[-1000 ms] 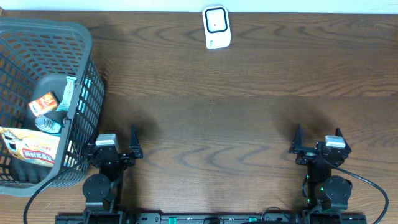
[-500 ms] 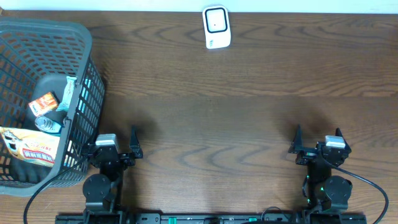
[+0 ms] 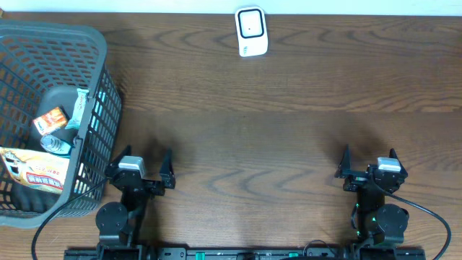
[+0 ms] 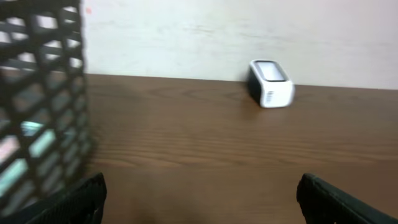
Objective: Scan the item barcode
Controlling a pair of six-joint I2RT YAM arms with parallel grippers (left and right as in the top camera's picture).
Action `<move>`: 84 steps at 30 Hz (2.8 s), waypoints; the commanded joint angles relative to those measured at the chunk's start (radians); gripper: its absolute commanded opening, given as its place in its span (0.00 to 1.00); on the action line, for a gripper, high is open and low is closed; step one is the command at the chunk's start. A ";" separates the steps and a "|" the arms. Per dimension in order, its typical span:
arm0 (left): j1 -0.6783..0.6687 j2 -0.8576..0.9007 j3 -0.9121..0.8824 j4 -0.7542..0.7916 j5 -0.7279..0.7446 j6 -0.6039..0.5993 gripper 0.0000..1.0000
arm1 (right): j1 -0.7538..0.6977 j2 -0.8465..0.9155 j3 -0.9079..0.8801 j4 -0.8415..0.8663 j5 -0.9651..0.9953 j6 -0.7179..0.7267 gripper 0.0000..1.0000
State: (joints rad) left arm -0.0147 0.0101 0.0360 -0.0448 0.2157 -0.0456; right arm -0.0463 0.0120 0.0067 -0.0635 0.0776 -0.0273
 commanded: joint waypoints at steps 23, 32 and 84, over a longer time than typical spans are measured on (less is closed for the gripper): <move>0.005 0.171 0.333 -0.028 0.425 -0.117 0.98 | 0.008 -0.005 -0.001 -0.004 -0.009 -0.011 0.99; 0.005 0.389 0.548 -0.078 0.431 -0.241 0.98 | 0.008 -0.005 -0.001 -0.004 -0.009 -0.011 0.99; 0.310 1.050 1.486 -0.738 -0.328 -0.455 0.98 | 0.008 -0.005 -0.001 -0.004 -0.009 -0.012 0.99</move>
State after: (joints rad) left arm 0.2481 1.0470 1.4841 -0.7380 0.3378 -0.4709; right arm -0.0463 0.0120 0.0067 -0.0643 0.0746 -0.0277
